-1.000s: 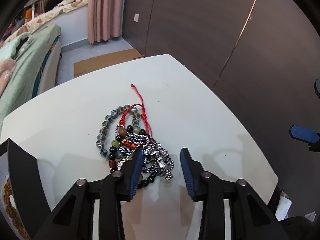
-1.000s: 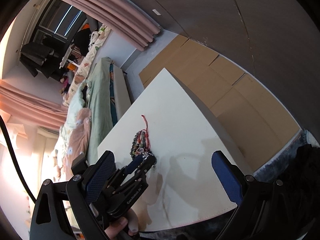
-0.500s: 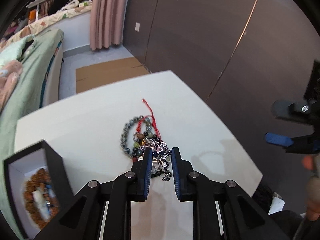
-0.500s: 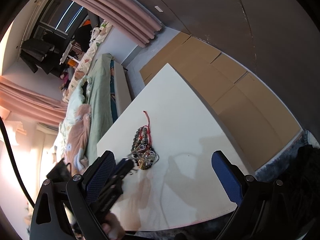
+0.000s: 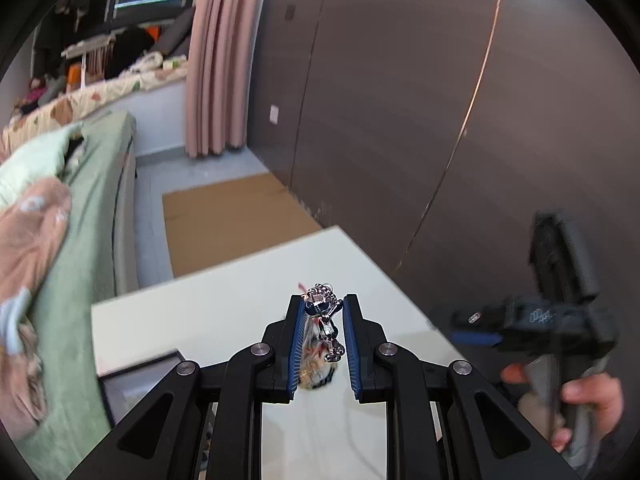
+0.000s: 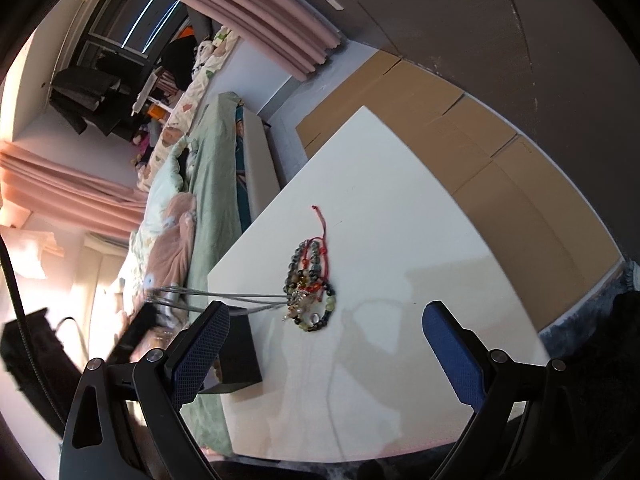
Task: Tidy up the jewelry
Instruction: 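Lift the silver pendant with its bead strands using the left tool, then carry the silver pendant to the black box and open the left tool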
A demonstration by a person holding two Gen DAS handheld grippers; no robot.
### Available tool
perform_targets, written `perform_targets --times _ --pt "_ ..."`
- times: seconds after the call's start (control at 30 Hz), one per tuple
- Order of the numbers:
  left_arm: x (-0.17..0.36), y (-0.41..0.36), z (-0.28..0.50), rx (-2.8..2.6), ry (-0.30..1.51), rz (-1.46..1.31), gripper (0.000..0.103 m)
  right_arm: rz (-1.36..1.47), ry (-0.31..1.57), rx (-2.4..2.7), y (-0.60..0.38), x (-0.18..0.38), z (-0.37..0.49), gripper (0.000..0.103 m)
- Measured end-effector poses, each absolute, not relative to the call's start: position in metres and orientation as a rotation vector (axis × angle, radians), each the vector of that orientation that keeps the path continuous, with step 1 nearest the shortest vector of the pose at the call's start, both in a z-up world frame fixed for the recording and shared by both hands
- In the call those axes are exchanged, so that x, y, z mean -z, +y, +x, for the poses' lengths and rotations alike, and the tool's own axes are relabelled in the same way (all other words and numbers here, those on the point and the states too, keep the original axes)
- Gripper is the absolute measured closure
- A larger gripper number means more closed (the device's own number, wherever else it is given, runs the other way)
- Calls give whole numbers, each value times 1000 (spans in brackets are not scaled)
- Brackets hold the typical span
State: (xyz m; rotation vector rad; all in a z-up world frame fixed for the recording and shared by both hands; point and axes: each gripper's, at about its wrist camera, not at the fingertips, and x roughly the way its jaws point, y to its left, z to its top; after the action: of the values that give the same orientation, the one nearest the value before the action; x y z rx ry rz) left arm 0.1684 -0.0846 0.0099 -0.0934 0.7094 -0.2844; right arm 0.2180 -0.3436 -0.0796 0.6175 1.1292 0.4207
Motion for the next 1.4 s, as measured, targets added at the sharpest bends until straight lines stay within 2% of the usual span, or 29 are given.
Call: perform_targets --times 0.4,0.63,0.73,1.03,1.3,1.4 --pt "-80 -59 147 237 563 -83 83 606 1143 -432 -333 84 219 6" --pt "-97 -30 141 182 527 -99 83 540 1189 -450 -312 100 226 34" --pt "-98 -19 137 161 525 -105 83 496 1205 -460 -297 108 231 42" --pt "-93 5 130 116 545 -113 83 354 1242 -442 -260 128 246 64" --pt "-78 15 125 97 577 -130 83 220 1245 -411 -238 137 252 74" --pt "-70 17 124 90 594 -142 83 178 1247 -402 -232 141 254 86"
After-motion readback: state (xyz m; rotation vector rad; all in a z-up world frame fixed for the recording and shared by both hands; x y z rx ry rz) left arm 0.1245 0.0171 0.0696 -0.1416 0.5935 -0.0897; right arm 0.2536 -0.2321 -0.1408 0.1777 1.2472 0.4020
